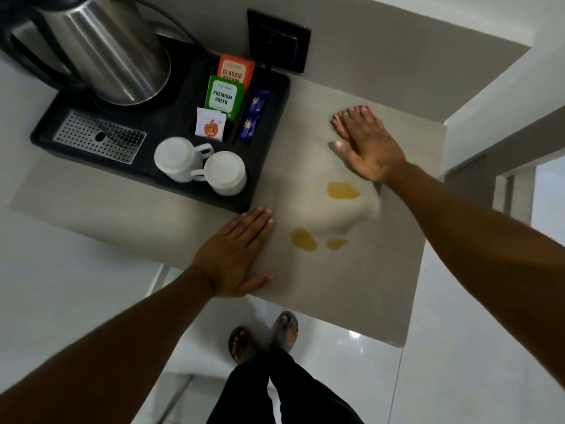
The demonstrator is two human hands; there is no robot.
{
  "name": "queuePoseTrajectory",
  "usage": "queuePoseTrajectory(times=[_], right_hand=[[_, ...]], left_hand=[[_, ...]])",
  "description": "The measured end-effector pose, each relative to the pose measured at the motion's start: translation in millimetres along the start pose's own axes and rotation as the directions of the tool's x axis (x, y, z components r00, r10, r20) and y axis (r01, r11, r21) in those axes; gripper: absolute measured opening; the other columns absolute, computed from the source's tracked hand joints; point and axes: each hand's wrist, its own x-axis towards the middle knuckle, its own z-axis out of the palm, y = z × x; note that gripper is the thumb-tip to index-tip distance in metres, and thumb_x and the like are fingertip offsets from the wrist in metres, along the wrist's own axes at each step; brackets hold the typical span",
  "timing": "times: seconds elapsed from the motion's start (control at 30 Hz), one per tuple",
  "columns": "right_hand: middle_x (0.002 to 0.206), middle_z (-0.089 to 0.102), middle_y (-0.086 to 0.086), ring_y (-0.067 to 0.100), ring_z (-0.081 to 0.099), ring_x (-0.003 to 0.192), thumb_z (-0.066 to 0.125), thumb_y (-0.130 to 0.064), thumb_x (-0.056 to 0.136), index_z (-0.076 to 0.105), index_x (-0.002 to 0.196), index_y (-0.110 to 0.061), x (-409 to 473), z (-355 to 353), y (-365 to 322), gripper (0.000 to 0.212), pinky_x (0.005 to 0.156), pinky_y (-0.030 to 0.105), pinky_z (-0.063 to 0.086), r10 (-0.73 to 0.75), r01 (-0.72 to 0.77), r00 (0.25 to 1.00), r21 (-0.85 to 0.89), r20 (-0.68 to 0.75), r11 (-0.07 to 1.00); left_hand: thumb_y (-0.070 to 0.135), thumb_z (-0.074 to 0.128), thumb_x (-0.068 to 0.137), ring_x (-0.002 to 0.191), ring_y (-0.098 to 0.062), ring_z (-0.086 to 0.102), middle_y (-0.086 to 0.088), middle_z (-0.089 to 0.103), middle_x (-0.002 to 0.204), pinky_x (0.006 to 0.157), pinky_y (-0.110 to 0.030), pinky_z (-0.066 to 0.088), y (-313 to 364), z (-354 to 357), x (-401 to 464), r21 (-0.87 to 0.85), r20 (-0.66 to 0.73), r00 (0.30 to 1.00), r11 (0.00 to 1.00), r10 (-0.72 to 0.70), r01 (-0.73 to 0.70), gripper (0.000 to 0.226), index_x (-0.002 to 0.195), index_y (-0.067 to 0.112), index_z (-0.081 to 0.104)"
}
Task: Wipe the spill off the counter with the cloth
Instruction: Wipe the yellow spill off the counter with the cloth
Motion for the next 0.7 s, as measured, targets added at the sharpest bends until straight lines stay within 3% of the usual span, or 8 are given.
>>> queuePoseTrajectory(times=[0.13,0.33,0.43,0.53,0.7], right_hand=[[0.17,0.01,0.007,0.029,-0.002,0.156,0.018,-0.064,0.099,0.016,0.161,-0.023,38,8,-41,0.075,0.125,0.043,-0.002,-0.05,0.05,0.999,-0.002,0.008,0.999],[0.168,0.011,0.006,0.022,-0.004,0.154,0.02,-0.061,0.1,0.02,0.161,-0.021,-48,30,-42,0.073,0.126,0.044,0.001,-0.285,0.287,0.956,-0.023,0.067,0.958],[0.169,0.008,0.007,0.025,-0.001,0.156,0.017,-0.066,0.096,0.018,0.161,-0.022,-59,19,0,0.079,0.125,0.051,0.008,-0.152,0.154,0.986,-0.035,0.07,0.987],[0.17,0.009,0.005,0.028,0.0,0.156,0.016,-0.069,0.094,0.018,0.161,-0.025,-22,7,-2,0.08,0.125,0.05,0.004,-0.056,0.056,0.998,0.02,0.039,0.998],[0.17,0.009,0.006,0.028,-0.004,0.156,0.026,-0.052,0.106,0.02,0.16,-0.028,-9,27,-59,0.06,0.124,0.042,-0.004,-0.113,0.111,0.992,0.032,0.053,0.993]], left_hand=[[0.068,0.034,0.097,0.16,-0.03,0.0,-0.02,0.009,0.171,0.13,-0.043,0.002,1,-3,-1,-0.004,0.002,1.0,1.0,0.003,-0.003,0.096,0.161,0.002,0.007],[0.066,0.039,0.097,0.159,-0.032,0.003,-0.021,0.011,0.17,0.128,-0.05,0.014,2,-5,-2,-0.03,-0.001,1.0,1.0,0.001,-0.001,0.096,0.161,0.0,0.011],[0.067,0.039,0.097,0.159,-0.031,0.002,-0.021,0.012,0.171,0.129,-0.048,0.012,2,-1,-2,-0.027,-0.022,1.0,1.0,0.001,-0.001,0.097,0.161,0.0,0.011],[0.069,0.037,0.097,0.16,-0.029,-0.001,-0.019,0.009,0.172,0.13,-0.045,0.008,-1,0,-1,-0.019,-0.021,1.0,1.0,0.002,-0.003,0.097,0.162,0.002,0.007],[0.067,0.041,0.096,0.16,-0.029,-0.001,-0.018,0.009,0.171,0.13,-0.045,0.007,-1,-1,-2,-0.028,-0.013,1.0,1.0,0.014,-0.015,0.098,0.161,0.001,0.008]])
